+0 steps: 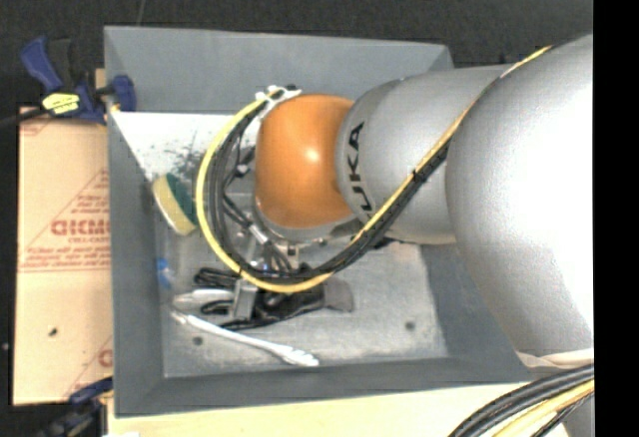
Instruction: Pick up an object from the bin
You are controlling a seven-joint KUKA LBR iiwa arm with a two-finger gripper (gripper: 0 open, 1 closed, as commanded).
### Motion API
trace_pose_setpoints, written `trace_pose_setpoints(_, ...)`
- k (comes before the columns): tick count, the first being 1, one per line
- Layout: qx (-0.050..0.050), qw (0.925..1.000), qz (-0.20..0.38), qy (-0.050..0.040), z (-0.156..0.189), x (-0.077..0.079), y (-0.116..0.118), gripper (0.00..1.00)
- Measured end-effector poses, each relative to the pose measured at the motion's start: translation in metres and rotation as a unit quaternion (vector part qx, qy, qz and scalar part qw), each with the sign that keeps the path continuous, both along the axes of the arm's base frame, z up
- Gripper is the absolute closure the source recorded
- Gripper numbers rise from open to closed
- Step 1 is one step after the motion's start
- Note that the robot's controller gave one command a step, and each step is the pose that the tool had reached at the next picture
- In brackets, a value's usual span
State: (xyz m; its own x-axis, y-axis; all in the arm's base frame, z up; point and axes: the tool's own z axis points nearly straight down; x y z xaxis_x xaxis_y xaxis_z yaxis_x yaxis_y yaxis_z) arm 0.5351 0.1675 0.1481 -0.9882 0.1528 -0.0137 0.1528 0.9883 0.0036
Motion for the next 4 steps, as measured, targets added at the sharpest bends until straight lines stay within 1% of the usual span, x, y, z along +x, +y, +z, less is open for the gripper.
trace_pose_setpoints(1, -0.001, 0.9903, 0.139, 0.0079, 0.008, -0.033, 0.003, 0.00)
trace_pose_setpoints(2, -0.001, 1.0000, -0.001, 0.0028, -0.013, -0.030, -0.036, 0.00)
trace_pose_setpoints(3, -0.001, 0.9959, 0.090, 0.0066, 0.083, -0.037, -0.012, 0.00)
trace_pose_setpoints(4, -0.002, 1.0000, -0.001, 0.0064, 0.166, -0.033, -0.026, 0.00)
